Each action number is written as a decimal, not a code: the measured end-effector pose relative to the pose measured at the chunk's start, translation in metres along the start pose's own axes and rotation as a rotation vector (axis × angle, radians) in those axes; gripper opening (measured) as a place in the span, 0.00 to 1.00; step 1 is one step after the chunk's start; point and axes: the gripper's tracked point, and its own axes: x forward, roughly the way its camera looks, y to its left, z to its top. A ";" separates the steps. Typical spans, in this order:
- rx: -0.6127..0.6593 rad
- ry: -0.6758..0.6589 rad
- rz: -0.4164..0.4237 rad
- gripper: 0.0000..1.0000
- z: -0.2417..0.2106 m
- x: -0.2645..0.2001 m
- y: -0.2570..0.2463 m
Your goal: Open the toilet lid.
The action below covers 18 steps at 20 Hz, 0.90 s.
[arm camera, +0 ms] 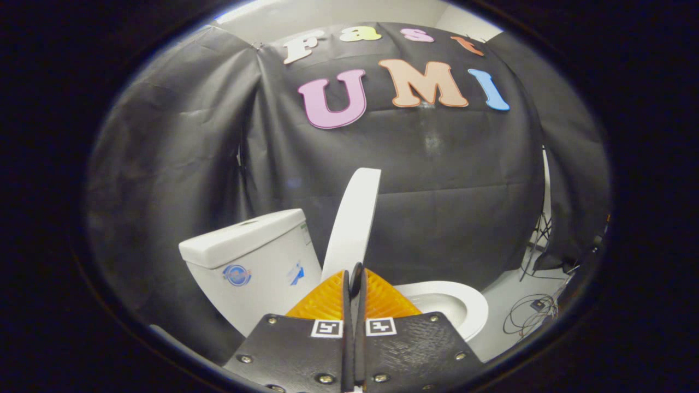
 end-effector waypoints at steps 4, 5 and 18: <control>-0.028 -0.030 0.028 0.01 0.004 0.003 0.028; -0.032 -0.035 0.035 0.01 0.004 0.004 0.034; 0.020 -0.059 0.151 0.01 0.002 0.007 0.083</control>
